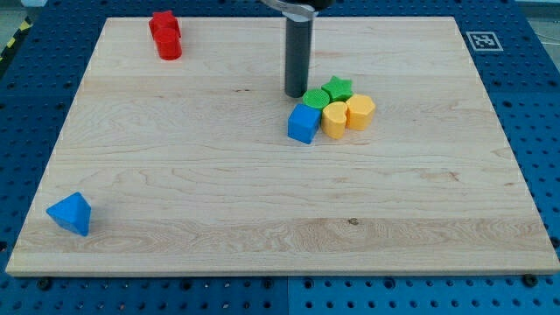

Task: Move red blocks to the top left of the board

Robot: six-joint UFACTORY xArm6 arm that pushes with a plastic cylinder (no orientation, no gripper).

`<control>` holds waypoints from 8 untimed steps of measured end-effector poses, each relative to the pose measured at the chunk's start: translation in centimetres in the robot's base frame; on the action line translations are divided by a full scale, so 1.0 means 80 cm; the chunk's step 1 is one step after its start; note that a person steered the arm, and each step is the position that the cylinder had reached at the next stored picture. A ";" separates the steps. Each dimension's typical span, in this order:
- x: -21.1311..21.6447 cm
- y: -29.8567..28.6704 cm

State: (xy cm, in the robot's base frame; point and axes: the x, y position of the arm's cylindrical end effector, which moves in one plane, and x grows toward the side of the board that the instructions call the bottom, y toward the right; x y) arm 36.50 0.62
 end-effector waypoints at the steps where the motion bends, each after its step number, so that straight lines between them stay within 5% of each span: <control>1: 0.000 -0.047; 3: 0.006 -0.136; 5: 0.020 -0.136; 8: -0.027 -0.170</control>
State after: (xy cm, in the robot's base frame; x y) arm 34.34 -12.95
